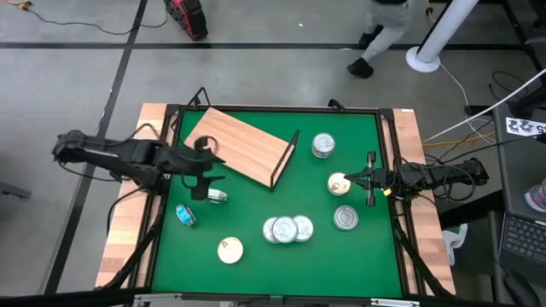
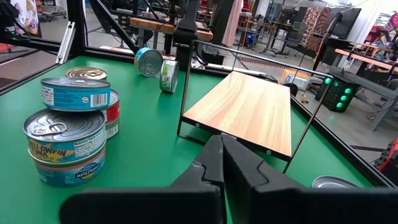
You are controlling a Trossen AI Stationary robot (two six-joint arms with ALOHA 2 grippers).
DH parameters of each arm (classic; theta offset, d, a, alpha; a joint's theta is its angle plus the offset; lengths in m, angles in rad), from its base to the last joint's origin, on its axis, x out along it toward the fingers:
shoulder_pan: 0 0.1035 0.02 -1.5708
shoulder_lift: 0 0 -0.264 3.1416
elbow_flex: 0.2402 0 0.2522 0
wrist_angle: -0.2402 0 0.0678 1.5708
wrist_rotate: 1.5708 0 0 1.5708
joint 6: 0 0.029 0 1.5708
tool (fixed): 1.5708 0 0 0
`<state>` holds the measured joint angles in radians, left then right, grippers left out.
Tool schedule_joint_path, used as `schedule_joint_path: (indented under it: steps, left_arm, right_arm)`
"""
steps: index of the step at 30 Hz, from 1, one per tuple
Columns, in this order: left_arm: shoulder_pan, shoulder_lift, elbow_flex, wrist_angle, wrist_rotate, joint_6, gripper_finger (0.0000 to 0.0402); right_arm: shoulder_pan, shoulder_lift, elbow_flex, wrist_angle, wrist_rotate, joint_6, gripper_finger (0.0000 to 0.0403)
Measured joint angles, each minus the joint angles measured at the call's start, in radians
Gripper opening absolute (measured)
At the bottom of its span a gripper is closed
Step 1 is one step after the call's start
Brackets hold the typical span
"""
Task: Stack canned seafood by type on shelf
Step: Put the green tuna can on the shelf
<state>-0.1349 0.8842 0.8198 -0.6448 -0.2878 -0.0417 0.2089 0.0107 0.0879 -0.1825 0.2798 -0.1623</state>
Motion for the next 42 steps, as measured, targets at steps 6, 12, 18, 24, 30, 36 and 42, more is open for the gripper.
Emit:
schedule_joint_path:
  steps: [6, 12, 18, 24, 30, 36, 42]
  left_arm:
    - [-0.059, 0.182, 0.114, -0.189, 0.012, -0.093, 0.023]
    - [-0.106, 0.279, 0.119, -0.295, 0.066, -0.148, 0.023]
    - [-0.127, 0.343, 0.119, -0.372, 0.067, -0.147, 0.023]
    - [-0.127, 0.381, 0.119, -0.395, 0.068, -0.147, 0.023]
    - [-0.127, 0.422, 0.119, -0.394, 0.068, -0.146, 0.023]
    - [-0.127, 0.468, 0.119, -0.392, 0.069, -0.145, 0.023]
    - [-0.127, 0.52, 0.119, -0.392, 0.069, -0.144, 0.023]
  right_arm:
    - [0.0, 0.0, 0.0, 0.0, 0.0, 0.0, 0.0007]
    - [0.0, 0.0, 0.0, 0.0, 0.0, 0.0, 0.0007]
    - [0.0, 0.0, 0.0, 0.0, 0.0, 0.0, 0.0007]
    - [0.0, 0.0, 0.0, 0.0, 0.0, 0.0, 0.0007]
    - [0.0, 0.0, -0.001, 0.0, 0.0, 0.0, 0.0007]
    - [0.0, 0.0, -0.001, 0.0, 0.0, 0.0, 0.0007]
    - [0.0, 0.0, -0.001, 0.0, 0.0, 0.0, 0.0007]
